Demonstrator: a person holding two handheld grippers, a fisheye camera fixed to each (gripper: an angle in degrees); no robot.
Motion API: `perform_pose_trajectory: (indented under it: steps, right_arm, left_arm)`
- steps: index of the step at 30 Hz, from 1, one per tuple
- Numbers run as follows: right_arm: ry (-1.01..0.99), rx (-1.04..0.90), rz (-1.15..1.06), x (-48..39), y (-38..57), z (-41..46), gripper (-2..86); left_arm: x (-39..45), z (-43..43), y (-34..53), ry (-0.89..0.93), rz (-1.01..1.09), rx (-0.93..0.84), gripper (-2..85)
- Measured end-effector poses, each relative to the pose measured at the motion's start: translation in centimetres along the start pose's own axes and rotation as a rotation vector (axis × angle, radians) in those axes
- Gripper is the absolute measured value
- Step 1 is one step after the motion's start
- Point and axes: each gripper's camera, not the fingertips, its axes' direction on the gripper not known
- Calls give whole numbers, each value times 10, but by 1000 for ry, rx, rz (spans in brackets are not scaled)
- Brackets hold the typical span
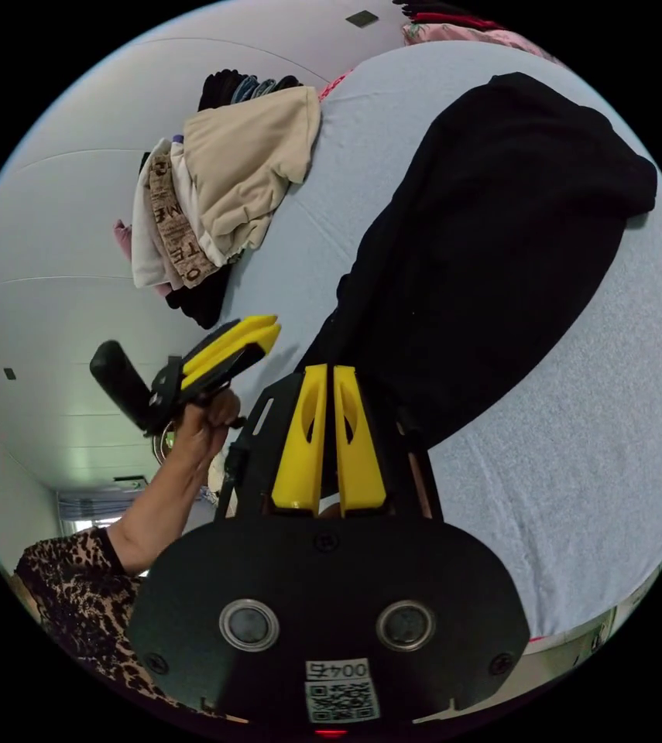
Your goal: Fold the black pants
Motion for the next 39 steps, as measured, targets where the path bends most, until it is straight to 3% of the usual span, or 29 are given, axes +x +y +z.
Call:
perform_pose_trajectory:
  steps: [8, 15, 20, 29, 36, 39]
  right_arm:
    - [-6, -18, -37, 1, -11, -7, 6]
    - [54, -10, -116, -11, -12, -11, 25]
    - [221, 89, -158, 1, 5, -33, 68]
    - [179, 190, 157, 62, 20, -42, 84]
    - [9, 179, 206, 68, 22, -20, 55]
    - [151, 127, 176, 53, 19, -12, 18]
  left_arm:
    - [14, 49, -69, -158, 381, -152, 76]
    - [-1, 46, -97, -135, 406, -102, 50]
    - [-58, 34, -111, -10, 166, -72, 19]
    - [-194, 22, -99, 425, -402, 28, 11]
    - [-220, 18, -90, 484, -432, 28, 9]
    - [-228, 2, -95, 420, -410, 26, 8]
